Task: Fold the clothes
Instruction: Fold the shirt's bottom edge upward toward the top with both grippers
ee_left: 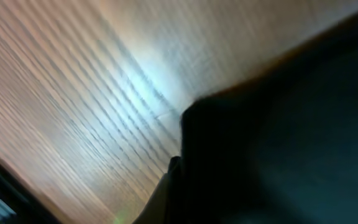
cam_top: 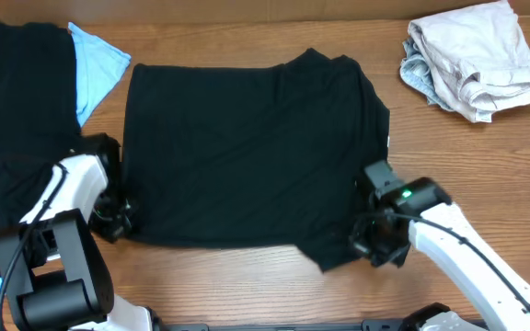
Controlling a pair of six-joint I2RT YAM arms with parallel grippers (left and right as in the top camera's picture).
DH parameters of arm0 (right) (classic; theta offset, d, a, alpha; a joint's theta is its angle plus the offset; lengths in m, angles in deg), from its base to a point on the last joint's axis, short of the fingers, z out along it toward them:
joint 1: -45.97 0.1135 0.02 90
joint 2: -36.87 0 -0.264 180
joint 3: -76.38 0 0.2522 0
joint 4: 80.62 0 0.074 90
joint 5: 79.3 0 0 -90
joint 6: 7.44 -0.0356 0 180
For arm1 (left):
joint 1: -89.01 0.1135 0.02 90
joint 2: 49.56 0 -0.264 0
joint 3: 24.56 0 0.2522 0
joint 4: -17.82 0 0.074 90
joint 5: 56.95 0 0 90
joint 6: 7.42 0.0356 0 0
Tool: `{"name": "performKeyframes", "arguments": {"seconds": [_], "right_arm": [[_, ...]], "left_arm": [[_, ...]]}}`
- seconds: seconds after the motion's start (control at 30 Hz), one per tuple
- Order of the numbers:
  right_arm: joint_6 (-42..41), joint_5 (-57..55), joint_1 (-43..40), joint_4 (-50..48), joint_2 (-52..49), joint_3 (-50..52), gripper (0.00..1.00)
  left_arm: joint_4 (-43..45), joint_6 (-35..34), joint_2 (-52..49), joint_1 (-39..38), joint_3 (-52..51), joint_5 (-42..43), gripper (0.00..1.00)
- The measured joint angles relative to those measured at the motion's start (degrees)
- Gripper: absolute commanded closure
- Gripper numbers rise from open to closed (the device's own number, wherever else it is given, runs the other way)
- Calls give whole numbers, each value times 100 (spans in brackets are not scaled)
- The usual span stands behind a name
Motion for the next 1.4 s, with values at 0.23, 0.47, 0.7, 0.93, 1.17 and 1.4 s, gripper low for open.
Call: {"name": "performKeyframes", "arguments": {"seconds": [0.23, 0.47, 0.7, 0.93, 1.17, 1.4], "right_arm": [[702, -70, -664, 186, 20, -734, 96], [1467, 101, -1572, 24, 20, -977, 96], [1926, 238, -1644, -485, -2, -1513, 96], [2100, 240, -1644, -752, -686, -1526, 96], [2201, 238, -1644, -1237, -1132, -1526, 96], [2262, 216, -1644, -1674, -1137, -1526, 96]], "left_arm": [[-293, 588, 0, 4, 525, 2, 96], [-472, 796, 0, 4, 719, 0, 96], [-597, 901, 0, 4, 1198, 26, 96], [-413, 1071, 0, 4, 1296, 61, 96], [245, 1113, 0, 4, 1298, 107, 96], [688, 1115, 0, 4, 1298, 221, 96]]}}
